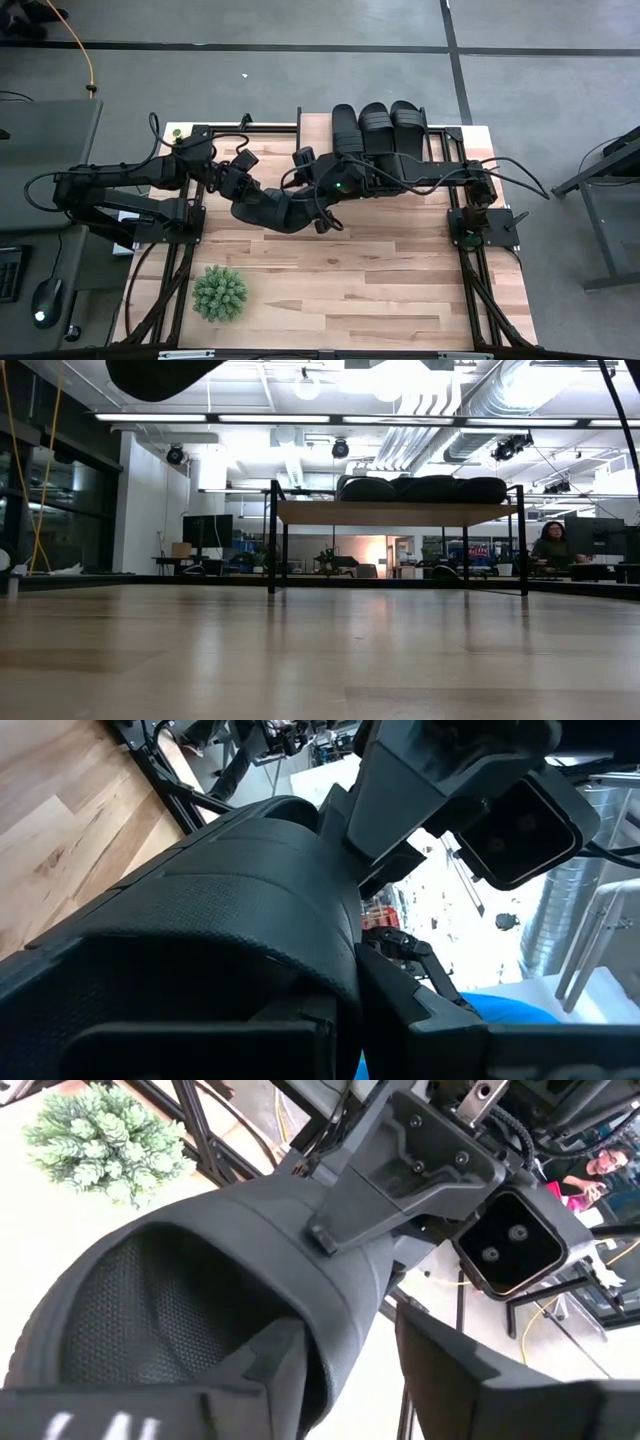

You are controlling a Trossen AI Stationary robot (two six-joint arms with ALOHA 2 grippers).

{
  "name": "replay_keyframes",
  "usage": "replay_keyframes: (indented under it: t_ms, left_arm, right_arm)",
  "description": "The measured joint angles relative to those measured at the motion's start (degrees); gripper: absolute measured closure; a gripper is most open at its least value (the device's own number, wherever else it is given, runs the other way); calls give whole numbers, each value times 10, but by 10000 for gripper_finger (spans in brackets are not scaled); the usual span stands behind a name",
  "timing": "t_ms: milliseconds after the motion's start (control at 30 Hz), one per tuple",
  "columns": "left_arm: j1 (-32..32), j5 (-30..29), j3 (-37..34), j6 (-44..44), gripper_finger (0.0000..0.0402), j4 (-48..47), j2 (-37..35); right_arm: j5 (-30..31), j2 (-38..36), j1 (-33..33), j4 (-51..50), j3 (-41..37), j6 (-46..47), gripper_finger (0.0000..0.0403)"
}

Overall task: Pick and place slides into the shelf
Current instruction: Put the black slipper on the shelf

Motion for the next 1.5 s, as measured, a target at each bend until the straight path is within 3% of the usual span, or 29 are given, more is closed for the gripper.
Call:
replay_keyframes:
  t_ms: [433, 933, 1300, 1500]
  left_arm:
    - [0, -6, 1, 5, 385, 0, -1]
    - [0, -31, 1, 79, 377, -7, 0]
    - [-1, -55, 1, 114, 252, -6, 1]
    - [20, -66, 1, 162, 220, -10, -2]
  right_arm:
    - [-1, 0, 0, -1, 0, 0, 396]
    - [16, 0, -1, -3, 0, 15, 400]
    - [42, 2, -8, -4, 0, 50, 402]
    - [88, 2, -10, -6, 0, 75, 403]
